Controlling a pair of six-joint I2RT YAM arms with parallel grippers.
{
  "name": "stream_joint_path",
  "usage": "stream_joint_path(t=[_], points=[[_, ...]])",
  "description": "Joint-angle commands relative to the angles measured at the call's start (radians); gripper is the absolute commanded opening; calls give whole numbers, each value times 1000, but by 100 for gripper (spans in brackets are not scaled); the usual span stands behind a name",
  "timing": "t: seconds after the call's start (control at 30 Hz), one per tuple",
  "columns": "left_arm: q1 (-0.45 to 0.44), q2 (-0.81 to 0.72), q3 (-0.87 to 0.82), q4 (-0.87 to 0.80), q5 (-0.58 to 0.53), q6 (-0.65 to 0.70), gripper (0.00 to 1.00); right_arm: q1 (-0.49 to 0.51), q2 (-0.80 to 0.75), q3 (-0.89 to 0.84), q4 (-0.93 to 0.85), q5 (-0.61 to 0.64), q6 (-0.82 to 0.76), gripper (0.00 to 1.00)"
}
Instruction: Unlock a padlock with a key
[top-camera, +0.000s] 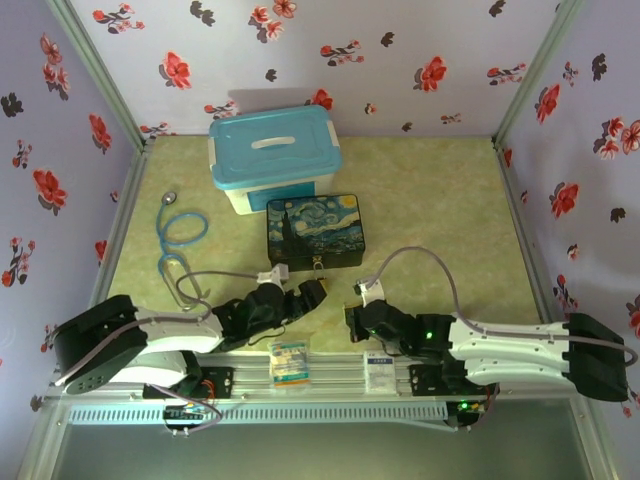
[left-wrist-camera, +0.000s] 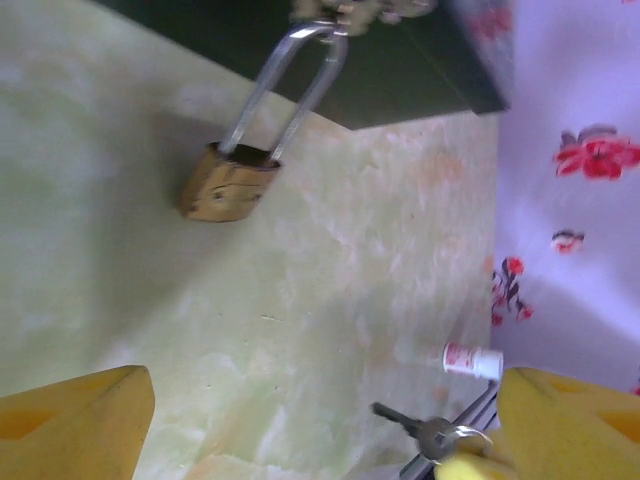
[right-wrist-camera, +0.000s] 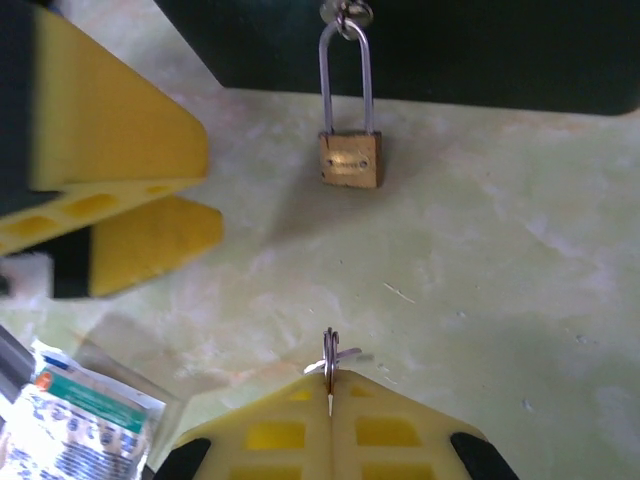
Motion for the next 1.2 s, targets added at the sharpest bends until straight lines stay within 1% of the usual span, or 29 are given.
stream_joint_path(t=[0.0, 0.07, 0.17, 0.23, 0.27, 0.37, 0.43, 0.6, 0.73, 0.83, 0.97, 1.1, 1.17], points=[[-41, 28, -15, 240, -131, -212, 92, -10, -29, 15, 4, 21, -36, 0], [-75, 33, -19, 277, -196, -288, 94, -18, -27, 37, 19, 28, -53, 0], [-132, 25, -54, 363, -329, -402, 95, -22, -11, 58, 79, 31, -73, 0], [-134, 25, -63, 422, -340, -436, 97, -23, 15, 83, 111, 25, -86, 0], [-135, 25, -63, 423, -339, -458, 100, -23, 33, 99, 122, 23, -92, 0], [-149, 31, -58, 377, -339, -517, 100, -21, 81, 125, 186, 19, -111, 0], [-156, 45, -57, 383, -341, -540, 100, -22, 118, 136, 233, 19, -120, 0], [-169, 113, -51, 512, -364, -548, 99, -22, 234, 183, 293, -44, -134, 0], [-169, 153, -55, 564, -368, -560, 91, -22, 279, 170, 370, -81, -109, 0], [-169, 168, -62, 578, -369, -568, 81, -21, 281, 146, 387, -84, -94, 0], [-169, 173, -70, 590, -384, -564, 63, -21, 267, 110, 390, -93, -75, 0], [-169, 181, -76, 596, -392, -576, 60, -20, 220, 76, 372, -61, -63, 0], [-168, 183, -78, 590, -395, -571, 55, -20, 199, 70, 357, -54, -68, 0]])
